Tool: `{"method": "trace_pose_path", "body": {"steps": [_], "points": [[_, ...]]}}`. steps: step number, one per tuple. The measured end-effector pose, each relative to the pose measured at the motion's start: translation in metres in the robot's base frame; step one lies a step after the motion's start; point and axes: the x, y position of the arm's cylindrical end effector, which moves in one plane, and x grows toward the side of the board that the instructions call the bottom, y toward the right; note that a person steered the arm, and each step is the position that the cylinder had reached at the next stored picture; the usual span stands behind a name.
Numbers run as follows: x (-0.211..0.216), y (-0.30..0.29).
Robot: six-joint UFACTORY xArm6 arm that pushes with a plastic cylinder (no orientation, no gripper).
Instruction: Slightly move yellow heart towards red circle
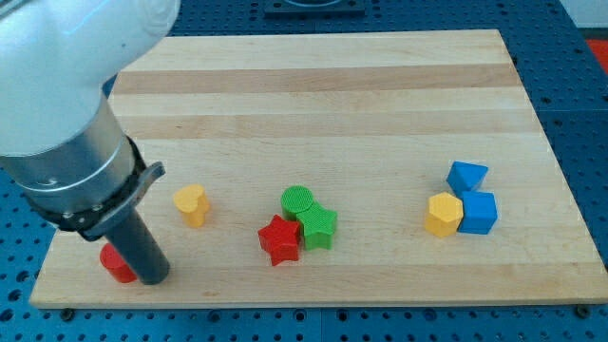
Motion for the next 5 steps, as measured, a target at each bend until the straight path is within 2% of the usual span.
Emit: {"method": "trace_pose_path", "body": {"steps": [2,3,4,5], "points": [[0.000,-0.027],[0.000,-0.069],[0.000,-0.062],[0.001,0.007]]}}
